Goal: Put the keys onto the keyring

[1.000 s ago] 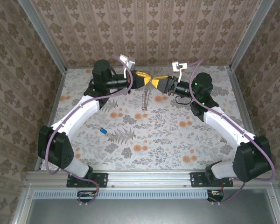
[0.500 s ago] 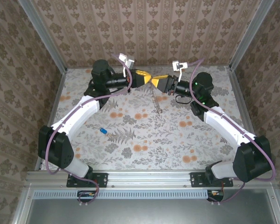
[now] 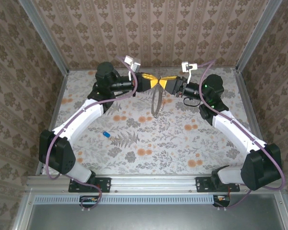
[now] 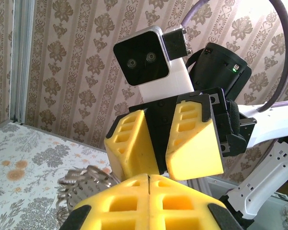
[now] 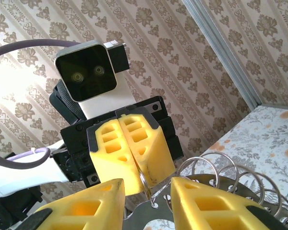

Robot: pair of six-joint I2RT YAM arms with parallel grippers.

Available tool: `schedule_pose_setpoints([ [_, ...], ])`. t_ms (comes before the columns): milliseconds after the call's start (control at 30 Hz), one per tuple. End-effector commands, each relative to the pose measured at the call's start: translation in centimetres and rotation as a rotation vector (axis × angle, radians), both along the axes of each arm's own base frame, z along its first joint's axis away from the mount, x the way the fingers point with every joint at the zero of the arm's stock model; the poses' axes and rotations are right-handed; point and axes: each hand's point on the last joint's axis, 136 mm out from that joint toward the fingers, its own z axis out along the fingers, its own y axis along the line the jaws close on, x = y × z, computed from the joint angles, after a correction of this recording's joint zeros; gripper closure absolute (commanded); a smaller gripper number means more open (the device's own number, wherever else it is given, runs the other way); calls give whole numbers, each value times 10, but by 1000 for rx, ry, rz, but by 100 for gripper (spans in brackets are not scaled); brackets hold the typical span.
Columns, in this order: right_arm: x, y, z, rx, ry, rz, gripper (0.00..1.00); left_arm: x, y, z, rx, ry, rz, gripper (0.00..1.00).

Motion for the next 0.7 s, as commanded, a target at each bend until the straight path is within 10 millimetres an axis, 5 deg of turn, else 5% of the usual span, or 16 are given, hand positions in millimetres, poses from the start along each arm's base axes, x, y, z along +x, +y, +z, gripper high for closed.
schedule_pose_setpoints([
  [0, -9, 6, 10, 11, -45, 41, 68, -18, 5, 28, -49, -87, -27, 100],
  [233, -15, 9, 8, 7, -48, 67, 75, -17, 3, 27, -49, -83, -27, 100],
  [500, -17, 8, 6, 0, -50, 66, 99, -16, 2, 28, -51, -83, -23, 100],
  [667, -16, 6, 7, 0, -57, 52, 100, -15, -2, 28, -52, -72, -15, 100],
])
